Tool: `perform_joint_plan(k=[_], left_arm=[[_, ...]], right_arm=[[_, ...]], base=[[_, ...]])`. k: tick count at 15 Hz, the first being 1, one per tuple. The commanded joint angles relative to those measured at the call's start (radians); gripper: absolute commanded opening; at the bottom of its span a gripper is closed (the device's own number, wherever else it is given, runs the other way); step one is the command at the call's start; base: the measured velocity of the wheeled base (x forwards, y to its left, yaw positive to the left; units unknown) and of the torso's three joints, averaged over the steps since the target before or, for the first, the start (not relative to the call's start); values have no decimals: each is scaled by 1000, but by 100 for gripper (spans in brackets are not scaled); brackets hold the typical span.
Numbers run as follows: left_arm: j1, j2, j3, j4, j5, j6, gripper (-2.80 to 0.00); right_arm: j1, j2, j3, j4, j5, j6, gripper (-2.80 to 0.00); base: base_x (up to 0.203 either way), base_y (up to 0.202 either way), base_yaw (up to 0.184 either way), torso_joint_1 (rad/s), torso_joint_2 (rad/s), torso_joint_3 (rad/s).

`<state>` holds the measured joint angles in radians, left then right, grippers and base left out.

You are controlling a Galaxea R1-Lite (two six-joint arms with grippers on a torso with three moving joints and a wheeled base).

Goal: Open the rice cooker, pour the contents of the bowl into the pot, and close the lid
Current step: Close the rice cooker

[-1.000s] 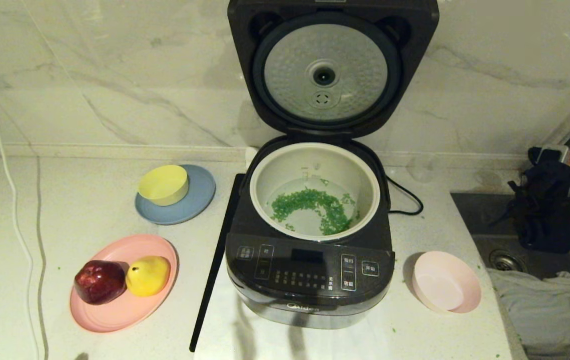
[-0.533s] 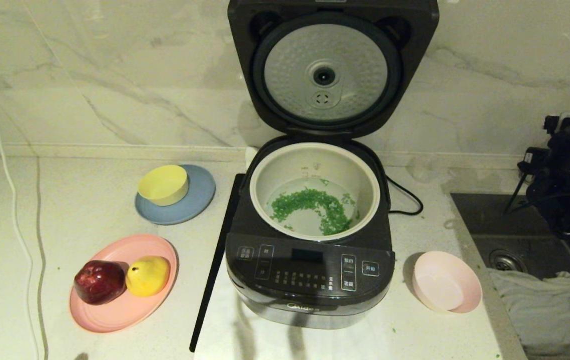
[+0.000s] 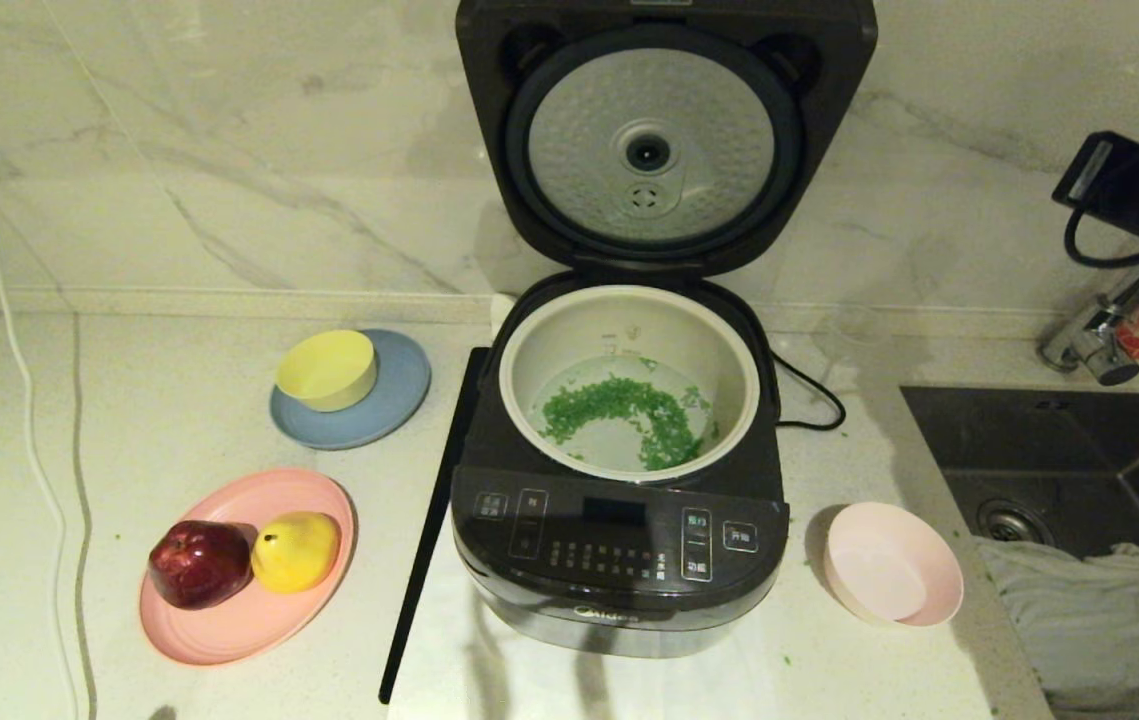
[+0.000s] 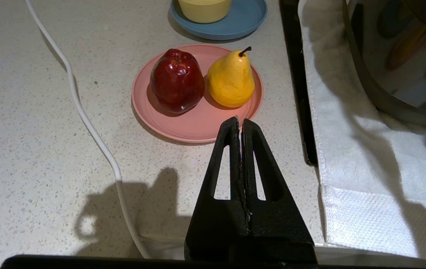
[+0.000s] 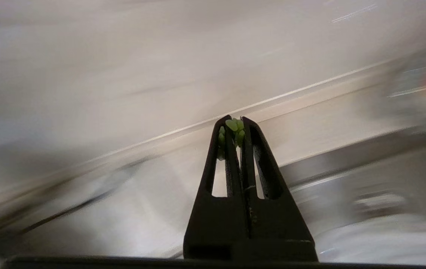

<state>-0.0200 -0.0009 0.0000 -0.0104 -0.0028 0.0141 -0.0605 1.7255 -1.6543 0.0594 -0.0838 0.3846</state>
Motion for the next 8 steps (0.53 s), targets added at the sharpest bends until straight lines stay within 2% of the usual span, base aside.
perform_joint_plan(k=[1,4,5,8], left_arm=[[0,-1,8,0,0,0,-280],[0,-1,8,0,0,0,-280],[0,-1,8,0,0,0,-280],[0,-1,8,0,0,0,-280]], right_arm=[[6,-27,-143,197,338,142,-280],[7,-18,-161,193,610,235,-280],[7,-12,-158,160,671,268,-280],[5,29,-154,13,745,310,-280]], base=[[0,0,0,0,0,0],[0,0,0,0,0,0],[0,0,0,0,0,0],[0,0,0,0,0,0]])
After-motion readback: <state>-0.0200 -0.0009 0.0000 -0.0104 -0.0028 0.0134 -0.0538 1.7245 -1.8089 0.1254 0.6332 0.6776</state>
